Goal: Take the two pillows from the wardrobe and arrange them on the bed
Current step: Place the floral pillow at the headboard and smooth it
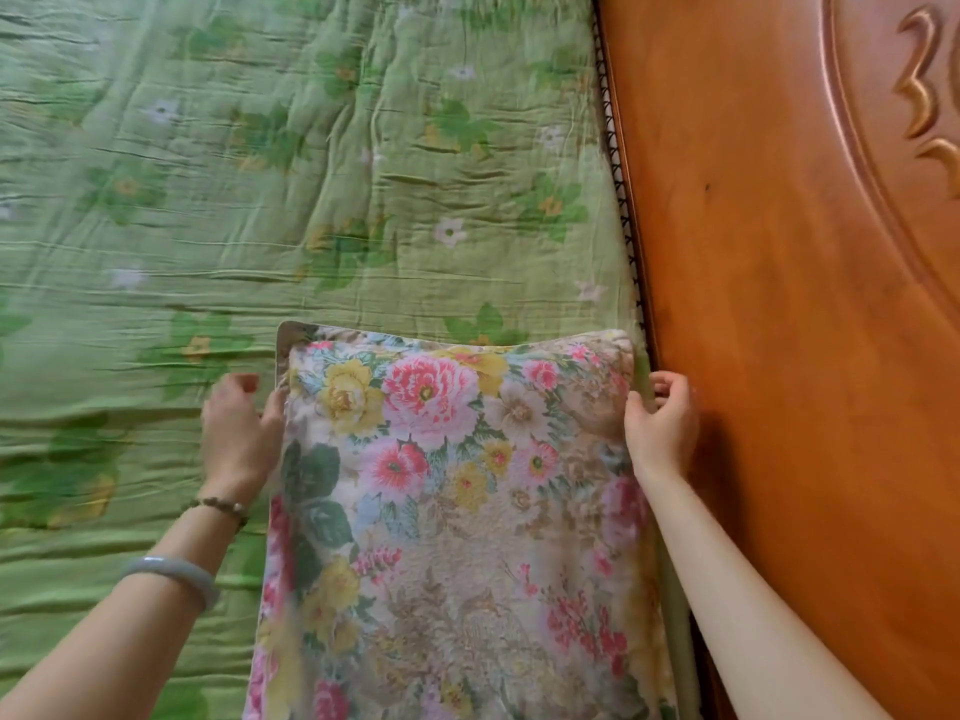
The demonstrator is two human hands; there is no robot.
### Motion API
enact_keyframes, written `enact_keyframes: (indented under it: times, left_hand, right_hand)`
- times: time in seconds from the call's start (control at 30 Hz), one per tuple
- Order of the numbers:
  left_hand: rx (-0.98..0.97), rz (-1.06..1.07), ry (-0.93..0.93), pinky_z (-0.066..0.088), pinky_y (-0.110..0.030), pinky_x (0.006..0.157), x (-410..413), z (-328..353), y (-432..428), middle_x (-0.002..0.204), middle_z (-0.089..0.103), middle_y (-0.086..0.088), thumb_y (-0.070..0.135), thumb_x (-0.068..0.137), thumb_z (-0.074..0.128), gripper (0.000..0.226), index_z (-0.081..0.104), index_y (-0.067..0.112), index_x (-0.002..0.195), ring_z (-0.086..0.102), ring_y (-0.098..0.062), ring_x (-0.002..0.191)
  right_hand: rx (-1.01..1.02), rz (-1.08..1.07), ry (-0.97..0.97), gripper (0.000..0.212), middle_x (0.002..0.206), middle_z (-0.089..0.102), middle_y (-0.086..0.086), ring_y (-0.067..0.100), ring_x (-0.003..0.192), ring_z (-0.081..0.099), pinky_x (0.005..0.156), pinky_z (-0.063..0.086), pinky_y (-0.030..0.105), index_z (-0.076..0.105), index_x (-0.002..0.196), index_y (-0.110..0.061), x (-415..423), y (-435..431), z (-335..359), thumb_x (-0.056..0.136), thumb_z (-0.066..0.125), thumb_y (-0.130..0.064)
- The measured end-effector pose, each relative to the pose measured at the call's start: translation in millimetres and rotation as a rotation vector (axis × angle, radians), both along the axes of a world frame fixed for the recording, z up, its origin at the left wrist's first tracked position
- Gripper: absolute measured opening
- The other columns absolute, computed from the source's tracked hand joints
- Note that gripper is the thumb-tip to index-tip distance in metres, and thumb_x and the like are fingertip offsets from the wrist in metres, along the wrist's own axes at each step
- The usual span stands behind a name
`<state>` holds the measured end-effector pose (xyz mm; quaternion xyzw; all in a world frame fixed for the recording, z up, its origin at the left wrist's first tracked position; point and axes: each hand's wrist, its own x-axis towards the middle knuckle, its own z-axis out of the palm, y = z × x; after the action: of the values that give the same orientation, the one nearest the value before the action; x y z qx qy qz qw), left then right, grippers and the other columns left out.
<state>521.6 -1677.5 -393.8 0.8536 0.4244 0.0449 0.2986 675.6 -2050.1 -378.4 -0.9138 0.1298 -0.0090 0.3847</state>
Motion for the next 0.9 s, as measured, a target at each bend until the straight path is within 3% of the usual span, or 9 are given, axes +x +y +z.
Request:
enact_keyframes:
  times: [0.07,0.23,0.33,0.43,0.53,0.57,0.67,0.8,0.9]
  left_hand:
    - [0.148,-0.28,-0.079,0.041,-0.044,0.096,33.6,17.1,3.1,0.118,0.061,-0.018,0.023,0.094,0.061,0.033,0.058,0.002,0.119,0.053,-0.034,0.111]
    - [0.179,-0.748,0.099,0.035,-0.043,0.107,115.7,16.9,-5.9,0.128,0.063,-0.007,0.03,0.095,0.058,0.036,0.06,0.014,0.127,0.054,-0.027,0.121]
    - [0.187,-0.839,0.262,0.025,-0.037,0.108,136.5,-6.8,-1.6,0.127,0.064,0.006,0.037,0.097,0.052,0.029,0.064,0.024,0.121,0.052,-0.019,0.122]
    - [0.075,-0.844,0.255,0.032,-0.034,0.1,141.9,-17.1,7.9,0.107,0.068,0.008,0.041,0.09,0.063,0.023,0.071,0.028,0.106,0.054,-0.018,0.111]
    - [0.058,-0.793,0.077,0.039,-0.013,0.071,143.0,-14.9,18.8,0.078,0.069,0.008,0.03,0.081,0.076,0.012,0.078,0.02,0.087,0.064,-0.014,0.082]
    - [0.079,-0.769,0.021,0.039,-0.014,0.069,142.0,-14.4,23.1,0.077,0.07,0.006,0.028,0.079,0.078,0.01,0.078,0.019,0.083,0.061,-0.013,0.076]
    - [0.203,-0.709,-0.059,0.036,-0.03,0.081,138.7,-21.9,29.2,0.074,0.068,0.006,0.034,0.079,0.077,0.013,0.077,0.021,0.079,0.052,-0.015,0.077]
    - [0.347,-0.648,0.018,0.027,-0.035,0.092,141.4,-40.2,17.5,0.083,0.073,0.005,0.043,0.082,0.071,0.018,0.077,0.026,0.081,0.053,-0.021,0.094]
    - [0.407,-0.638,0.064,0.026,-0.037,0.096,139.6,-43.7,7.4,0.097,0.074,0.003,0.045,0.085,0.067,0.022,0.075,0.024,0.086,0.053,-0.025,0.103]
  right_hand:
    - [-0.017,0.264,-0.092,0.015,0.105,0.057,0.001,0.025,0.104,0.055,0.091,0.046,0.038,0.063,0.102,-0.012,28.7,25.5,13.1,0.088,0.06,-0.014]
    - [-0.341,0.867,0.204,0.024,0.115,0.067,0.008,0.025,0.112,0.056,0.098,0.039,0.033,0.071,0.105,-0.014,86.3,96.3,10.3,0.088,0.063,-0.028]
    - [-0.488,1.02,0.384,0.034,0.107,0.071,0.005,0.019,0.095,0.062,0.081,0.044,0.025,0.072,0.105,-0.014,106.2,103.3,-1.0,0.081,0.07,-0.038]
    - [-0.476,1.042,0.476,0.033,0.093,0.068,0.0,0.013,0.083,0.056,0.073,0.039,0.022,0.074,0.1,-0.016,118.9,102.0,-9.6,0.077,0.075,-0.04]
    - [-0.418,1.058,0.588,0.015,0.081,0.067,-0.004,0.01,0.076,0.059,0.066,0.044,0.022,0.074,0.082,-0.019,128.8,100.6,-10.4,0.077,0.076,-0.033]
    - [-0.407,1.052,0.612,0.011,0.077,0.067,-0.006,0.006,0.07,0.059,0.061,0.044,0.021,0.072,0.075,-0.021,131.6,99.2,-8.7,0.078,0.075,-0.031]
    - [-0.296,0.919,0.484,0.014,0.068,0.067,-0.007,0.007,0.065,0.06,0.057,0.043,0.021,0.069,0.067,-0.023,139.4,97.4,-6.3,0.078,0.075,-0.03]
    - [-0.471,0.805,0.292,0.012,0.091,0.07,0.004,0.023,0.089,0.063,0.077,0.049,0.032,0.068,0.079,-0.019,128.6,101.6,-29.7,0.081,0.072,-0.031]
    - [-0.54,0.778,0.22,0.017,0.1,0.067,0.008,0.028,0.1,0.058,0.081,0.046,0.034,0.067,0.086,-0.017,117.6,104.2,-43.8,0.085,0.068,-0.033]
